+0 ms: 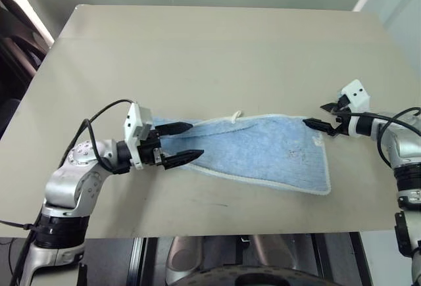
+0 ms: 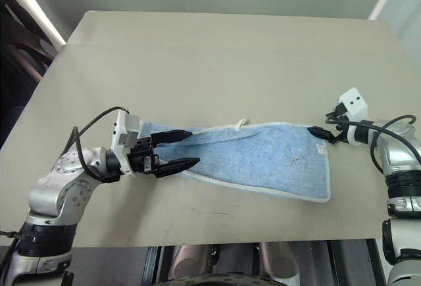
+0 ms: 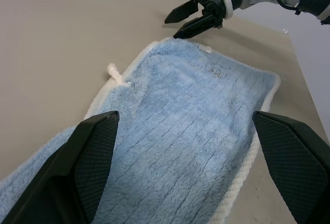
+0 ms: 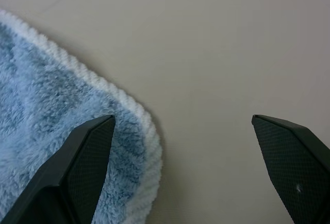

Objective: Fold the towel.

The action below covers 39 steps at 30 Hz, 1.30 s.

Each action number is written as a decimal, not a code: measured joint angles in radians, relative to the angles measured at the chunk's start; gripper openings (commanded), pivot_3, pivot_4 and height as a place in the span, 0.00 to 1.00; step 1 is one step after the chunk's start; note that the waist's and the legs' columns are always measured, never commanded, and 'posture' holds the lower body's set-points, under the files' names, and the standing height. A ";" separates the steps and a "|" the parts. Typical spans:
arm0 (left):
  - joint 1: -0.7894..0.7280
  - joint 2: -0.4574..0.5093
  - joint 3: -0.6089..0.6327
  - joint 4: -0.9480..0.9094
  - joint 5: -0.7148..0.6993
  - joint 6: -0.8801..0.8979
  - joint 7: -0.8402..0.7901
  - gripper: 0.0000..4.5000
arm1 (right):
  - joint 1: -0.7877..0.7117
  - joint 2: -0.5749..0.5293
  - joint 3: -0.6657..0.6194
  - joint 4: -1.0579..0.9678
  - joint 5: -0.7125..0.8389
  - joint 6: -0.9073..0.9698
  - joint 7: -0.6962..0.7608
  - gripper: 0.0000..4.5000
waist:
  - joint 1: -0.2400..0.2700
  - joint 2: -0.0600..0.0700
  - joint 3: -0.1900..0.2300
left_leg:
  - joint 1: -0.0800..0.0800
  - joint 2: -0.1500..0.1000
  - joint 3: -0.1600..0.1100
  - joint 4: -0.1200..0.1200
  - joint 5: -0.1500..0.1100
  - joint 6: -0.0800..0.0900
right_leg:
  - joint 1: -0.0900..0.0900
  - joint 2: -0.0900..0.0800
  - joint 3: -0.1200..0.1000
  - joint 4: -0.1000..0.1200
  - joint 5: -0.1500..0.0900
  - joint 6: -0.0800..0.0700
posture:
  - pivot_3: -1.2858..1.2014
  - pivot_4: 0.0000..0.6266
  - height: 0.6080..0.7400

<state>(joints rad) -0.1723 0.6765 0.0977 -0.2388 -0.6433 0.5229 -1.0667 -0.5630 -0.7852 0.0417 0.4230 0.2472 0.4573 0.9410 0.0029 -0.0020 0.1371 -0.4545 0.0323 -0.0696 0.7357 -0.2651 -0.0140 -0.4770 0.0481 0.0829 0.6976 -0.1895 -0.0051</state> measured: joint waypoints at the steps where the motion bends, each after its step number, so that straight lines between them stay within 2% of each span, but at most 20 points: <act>1: 0.000 -0.001 -0.001 -0.001 0.000 -0.001 0.001 0.99 | 0.000 0.004 0.004 -0.001 -0.002 -0.004 0.005 1.00 | 0.000 0.000 0.000 | 0.000 0.000 0.000 0.000 0.000 0.000 | 0.000 0.000 0.000 0.000 0.000 0.000 | 0.52 0.24 0.68; 16: 0.022 0.001 -0.003 -0.006 0.002 -0.020 0.001 0.99 | 0.060 0.031 0.023 -0.104 -0.026 -0.017 0.062 1.00 | -0.002 0.000 0.000 | 0.001 0.000 0.000 0.000 0.001 0.000 | 0.001 0.000 0.000 0.001 0.001 -0.001 | 0.52 0.24 0.68; 19: 0.021 0.000 -0.005 -0.006 0.011 -0.024 0.000 1.00 | 0.060 0.031 0.023 -0.104 -0.029 -0.017 0.067 0.88 | -0.002 0.000 0.000 | 0.001 0.000 0.000 0.000 0.001 0.000 | 0.001 0.000 0.000 0.000 0.001 -0.001 | 0.52 0.24 0.68; 27: 0.021 0.000 -0.006 -0.007 0.016 -0.025 0.001 1.00 | 0.034 0.038 0.019 -0.057 -0.039 -0.020 0.065 0.27 | -0.002 0.000 0.000 | 0.001 0.000 0.000 0.000 0.001 0.000 | 0.001 0.000 0.000 0.001 0.001 -0.001 | 0.52 0.24 0.68; 39: 0.021 0.003 -0.005 -0.007 0.020 -0.044 -0.002 1.00 | -0.104 0.040 0.046 0.152 -0.069 -0.037 0.173 0.27 | -0.003 0.000 0.000 | 0.001 0.000 0.000 0.000 0.001 0.000 | 0.001 0.000 0.000 0.001 0.001 -0.002 | 0.52 0.24 0.68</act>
<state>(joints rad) -0.1508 0.6796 0.0923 -0.2456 -0.6230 0.4790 -1.0690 -0.6671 -0.7450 0.0874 0.5748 0.1777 0.4200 1.1139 0.0004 -0.0020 0.1371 -0.4533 0.0326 -0.0696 0.7362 -0.2639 -0.0142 -0.4762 0.0481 0.0827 0.6987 -0.1882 -0.0071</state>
